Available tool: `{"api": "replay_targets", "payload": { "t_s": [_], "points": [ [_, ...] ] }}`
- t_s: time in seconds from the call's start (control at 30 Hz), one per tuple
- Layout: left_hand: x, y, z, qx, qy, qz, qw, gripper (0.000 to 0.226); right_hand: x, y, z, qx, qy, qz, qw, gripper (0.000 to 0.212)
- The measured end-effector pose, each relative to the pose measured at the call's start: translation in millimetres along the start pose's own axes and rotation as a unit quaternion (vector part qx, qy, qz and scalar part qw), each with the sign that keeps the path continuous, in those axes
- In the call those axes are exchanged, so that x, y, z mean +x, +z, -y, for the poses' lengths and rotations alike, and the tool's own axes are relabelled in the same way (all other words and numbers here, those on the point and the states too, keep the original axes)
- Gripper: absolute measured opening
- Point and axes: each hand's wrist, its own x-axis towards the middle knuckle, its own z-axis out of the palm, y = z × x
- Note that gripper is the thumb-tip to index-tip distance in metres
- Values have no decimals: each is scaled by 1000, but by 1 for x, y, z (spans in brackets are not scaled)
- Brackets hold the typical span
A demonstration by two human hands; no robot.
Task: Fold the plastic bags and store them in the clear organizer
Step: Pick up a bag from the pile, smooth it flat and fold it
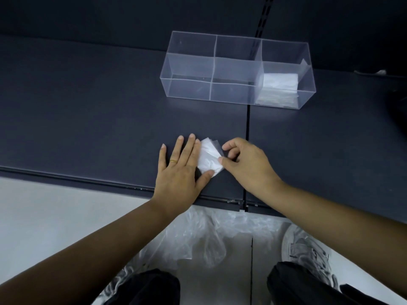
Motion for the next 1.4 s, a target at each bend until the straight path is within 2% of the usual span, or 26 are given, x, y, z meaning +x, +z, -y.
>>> {"api": "replay_targets", "payload": {
  "t_s": [0.1, 0.27, 0.37, 0.47, 0.57, 0.67, 0.73, 0.8, 0.87, 0.93, 0.97, 1.07, 1.1, 1.27, 1.37, 1.4],
  "points": [
    [-1, 1, -5, 22, -18, 21, 999, 86, -9, 3, -1, -86, 5, -19, 996, 32],
    [-6, 3, -18, 24, -56, 41, 997, 89, -15, 7, 5, -148, -46, -25, 988, 22],
    [-11, 3, -26, 8, -77, 51, 996, 93, -12, 11, 13, -115, -60, -27, 991, 14],
    [-16, 1, -32, -9, -90, 57, 994, 97, -7, 11, 17, 9, -8, -21, 1000, 11],
    [-16, -9, -31, -141, -104, 47, 983, 108, -5, 7, 15, 72, -4, 1, 997, 17],
    [-6, -30, -15, -352, -117, 42, 928, 121, -4, -14, 12, 85, -50, 35, 995, 29],
    [2, -45, -5, -428, -83, 67, 898, 126, -5, -32, 13, 66, -97, 86, 989, 34],
    [13, -56, -1, -454, -28, 101, 885, 117, -9, -48, 16, 48, -144, 120, 981, 36],
    [25, -62, -3, -497, 5, 107, 861, 84, -11, -61, 19, 50, -167, 123, 977, 39],
    [35, -69, -9, -562, 8, 88, 822, 42, -7, -73, 19, 97, -138, 112, 979, 42],
    [40, -72, -14, -589, 3, 77, 804, 31, -4, -79, 18, 131, -109, 105, 980, 39],
    [53, -79, -29, -643, -22, 53, 764, 15, 5, -96, 11, 199, -34, 107, 974, 7],
    [58, -80, -32, -651, -32, 43, 757, 11, 10, -102, 8, 200, -26, 94, 975, 14],
    [72, -74, -26, -597, -104, -52, 794, 6, 64, -149, -3, 211, 11, -73, 975, 16],
    [60, -56, -23, -578, -131, -46, 804, 12, 104, -160, -19, 161, 77, -147, 973, 21],
    [54, -49, -24, -571, -136, -33, 809, 15, 114, -158, -23, 112, 94, -159, 976, 24]
  ]
}}
